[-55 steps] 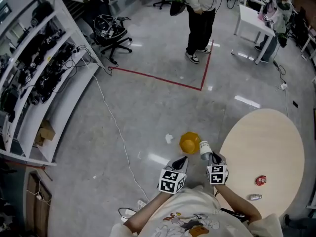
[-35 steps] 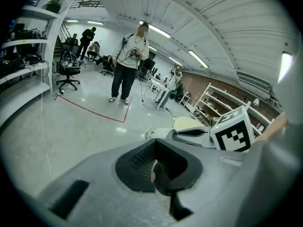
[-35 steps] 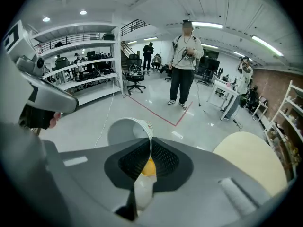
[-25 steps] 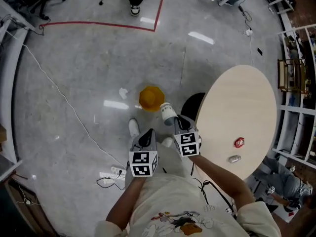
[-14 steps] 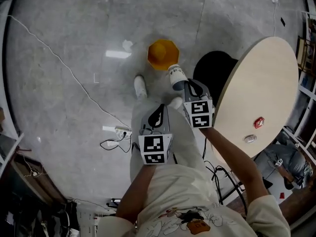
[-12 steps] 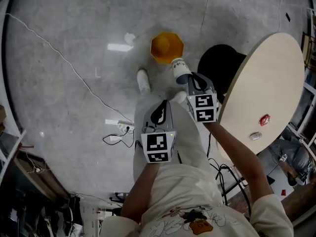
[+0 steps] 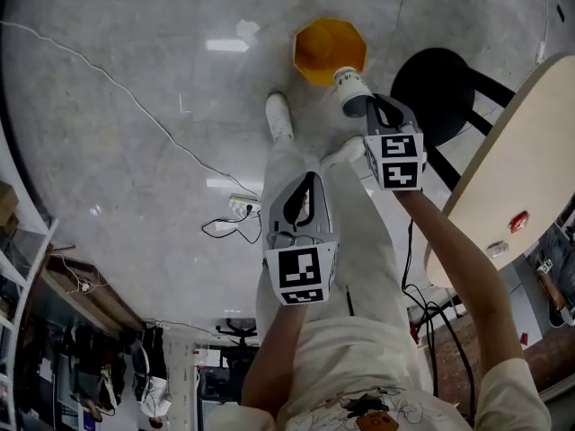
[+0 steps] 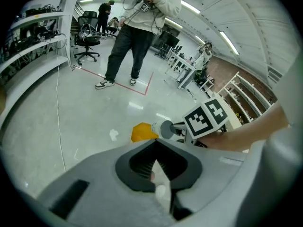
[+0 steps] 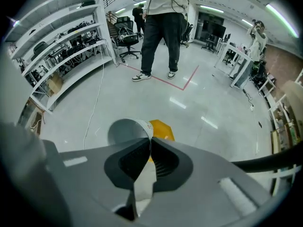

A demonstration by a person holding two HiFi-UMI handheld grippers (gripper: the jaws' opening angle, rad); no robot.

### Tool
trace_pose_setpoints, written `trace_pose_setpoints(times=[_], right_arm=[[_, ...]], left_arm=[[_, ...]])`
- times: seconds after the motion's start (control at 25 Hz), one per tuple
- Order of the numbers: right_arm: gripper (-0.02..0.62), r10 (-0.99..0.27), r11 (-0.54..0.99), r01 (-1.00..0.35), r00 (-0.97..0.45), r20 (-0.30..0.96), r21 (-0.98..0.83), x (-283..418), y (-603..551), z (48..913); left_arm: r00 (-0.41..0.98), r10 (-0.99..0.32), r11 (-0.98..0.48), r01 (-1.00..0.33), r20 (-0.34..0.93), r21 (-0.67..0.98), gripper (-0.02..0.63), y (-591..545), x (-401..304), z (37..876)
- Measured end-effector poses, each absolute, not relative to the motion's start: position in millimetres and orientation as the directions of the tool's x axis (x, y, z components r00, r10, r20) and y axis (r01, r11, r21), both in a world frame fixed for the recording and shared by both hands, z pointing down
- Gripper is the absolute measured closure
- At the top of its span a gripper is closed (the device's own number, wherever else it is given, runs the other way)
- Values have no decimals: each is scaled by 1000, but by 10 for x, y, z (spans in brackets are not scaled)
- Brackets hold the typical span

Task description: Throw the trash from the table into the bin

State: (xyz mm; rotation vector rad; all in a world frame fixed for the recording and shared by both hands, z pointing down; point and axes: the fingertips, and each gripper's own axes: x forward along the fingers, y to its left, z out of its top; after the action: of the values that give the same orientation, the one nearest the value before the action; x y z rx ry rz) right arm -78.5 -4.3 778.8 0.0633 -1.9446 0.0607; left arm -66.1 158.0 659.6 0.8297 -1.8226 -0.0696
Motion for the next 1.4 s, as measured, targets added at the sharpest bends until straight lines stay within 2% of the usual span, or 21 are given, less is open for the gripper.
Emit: trace_pose_setpoints(times=[0.56, 0.96, 1.4], right_arm=[[574, -6, 995, -100, -314, 949, -27, -889, -281, 9092], [574, -1, 992, -124, -284, 959, -36, -921, -365, 9863], [573, -22, 979, -202, -234, 972, -26, -952, -618, 10454]], left_arm=[[-97, -544, 726, -552, 833, 410, 603, 1260, -671, 7275], [-114, -544, 725, -562, 831, 397, 603, 1144, -760, 7790], [-88, -547, 701, -592, 832, 398, 603, 1080, -766, 7918]])
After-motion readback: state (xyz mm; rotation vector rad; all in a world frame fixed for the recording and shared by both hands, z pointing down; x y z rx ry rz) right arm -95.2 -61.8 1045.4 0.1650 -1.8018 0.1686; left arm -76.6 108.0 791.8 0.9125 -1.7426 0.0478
